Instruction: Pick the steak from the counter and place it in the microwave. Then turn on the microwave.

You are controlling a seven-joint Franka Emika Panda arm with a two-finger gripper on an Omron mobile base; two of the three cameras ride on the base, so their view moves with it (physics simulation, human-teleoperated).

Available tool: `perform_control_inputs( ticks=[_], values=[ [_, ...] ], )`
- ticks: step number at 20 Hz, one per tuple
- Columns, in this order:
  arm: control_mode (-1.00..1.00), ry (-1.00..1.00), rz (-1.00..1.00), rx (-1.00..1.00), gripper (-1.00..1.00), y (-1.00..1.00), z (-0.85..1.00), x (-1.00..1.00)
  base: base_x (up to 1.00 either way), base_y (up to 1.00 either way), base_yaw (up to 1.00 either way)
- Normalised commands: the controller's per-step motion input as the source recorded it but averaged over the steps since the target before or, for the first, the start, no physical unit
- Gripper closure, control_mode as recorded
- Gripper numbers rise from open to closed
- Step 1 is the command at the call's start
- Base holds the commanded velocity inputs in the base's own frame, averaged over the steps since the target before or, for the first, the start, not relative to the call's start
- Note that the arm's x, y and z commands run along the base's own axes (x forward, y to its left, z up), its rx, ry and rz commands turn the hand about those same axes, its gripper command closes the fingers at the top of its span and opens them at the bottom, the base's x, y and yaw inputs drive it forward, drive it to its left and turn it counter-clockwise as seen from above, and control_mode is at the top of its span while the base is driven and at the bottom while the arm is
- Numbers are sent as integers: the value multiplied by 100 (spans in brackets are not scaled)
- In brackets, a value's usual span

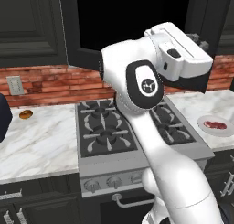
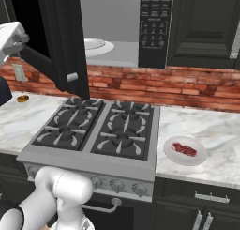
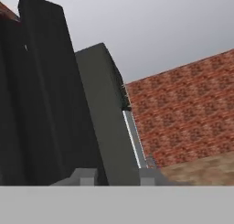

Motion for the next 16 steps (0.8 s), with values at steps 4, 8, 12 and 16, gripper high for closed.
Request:
perform_control_inputs(
  ticks=[4,8,12,16],
  values=[
    [-100,-20,0,29,-100,-1,14,-46,0,0,0],
    [-100,-19,0,21,-100,0,19,-44,0,0,0],
    [-100,-4,0,18,-100,-12,16,-37,0,0,0],
    [-100,0,16,11,-100,-31,2,-45,0,0,0]
  ],
)
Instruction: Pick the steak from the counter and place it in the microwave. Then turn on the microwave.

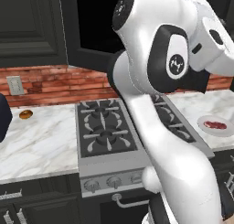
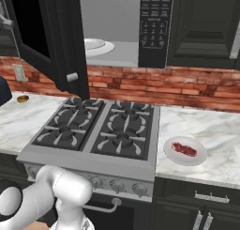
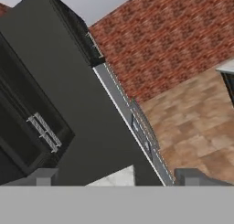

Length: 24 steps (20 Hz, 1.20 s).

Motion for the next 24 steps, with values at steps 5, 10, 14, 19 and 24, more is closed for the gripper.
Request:
perform_control_inputs(
  ticks=[5,10,14,19,24],
  values=[
    [-100,0,27,5,-100,-28,-16,-28,0,0,0],
    [-100,0,36,0,-100,-32,-30,-6,0,0,0],
    [-100,-3,33,0,-100,-38,-26,0,0,0,0],
    [-100,-17,28,0,-100,-44,-3,-2,0,0,0],
    [-100,-9,24,1,-100,-41,-7,7,0,0,0]
  ],
)
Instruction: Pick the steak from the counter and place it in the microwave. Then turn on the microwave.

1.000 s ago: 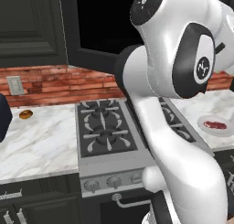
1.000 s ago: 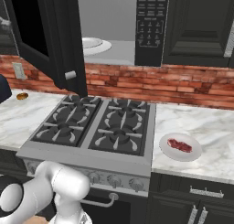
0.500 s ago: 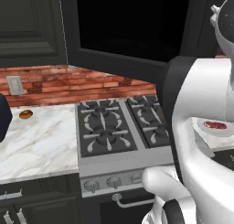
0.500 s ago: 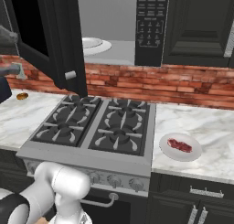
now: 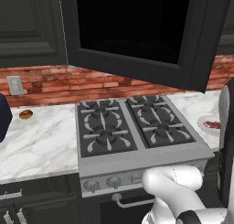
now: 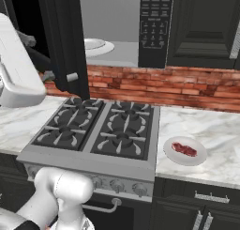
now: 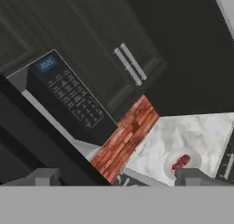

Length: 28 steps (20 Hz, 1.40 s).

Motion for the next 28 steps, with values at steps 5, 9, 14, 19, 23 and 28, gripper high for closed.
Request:
perform_control_inputs(
  ticks=[5,9,14,19,23,28],
  values=[
    [-100,-9,24,12,-100,-29,-10,18,0,0,0],
    [-100,-10,25,25,-100,-19,-5,33,0,0,0],
    [-100,-17,23,29,-100,-14,-1,19,0,0,0],
    [-100,-17,19,27,-100,-8,-3,28,0,0,0],
    [-100,-8,13,11,-100,-6,-4,28,0,0,0],
    [-100,-4,9,1,-100,-16,-4,26,0,0,0]
  ],
)
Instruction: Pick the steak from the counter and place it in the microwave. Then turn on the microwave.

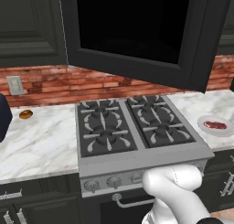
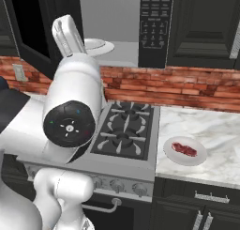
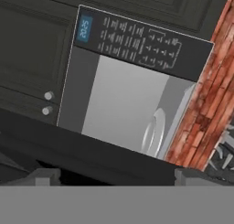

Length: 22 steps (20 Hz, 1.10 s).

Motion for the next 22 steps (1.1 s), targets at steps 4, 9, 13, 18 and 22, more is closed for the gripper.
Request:
perform_control_inputs(
  ticks=[4,9,13,18,22],
  values=[
    [-100,-1,9,-3,-100,-19,-7,23,0,0,0],
    [-100,0,8,-5,-100,-13,-3,26,0,0,0],
    [-100,0,8,0,-100,2,-13,32,0,0,0],
    [-100,0,5,4,-100,3,-16,32,0,0,0],
    [-100,0,1,8,-100,0,-9,36,0,0,0]
  ],
)
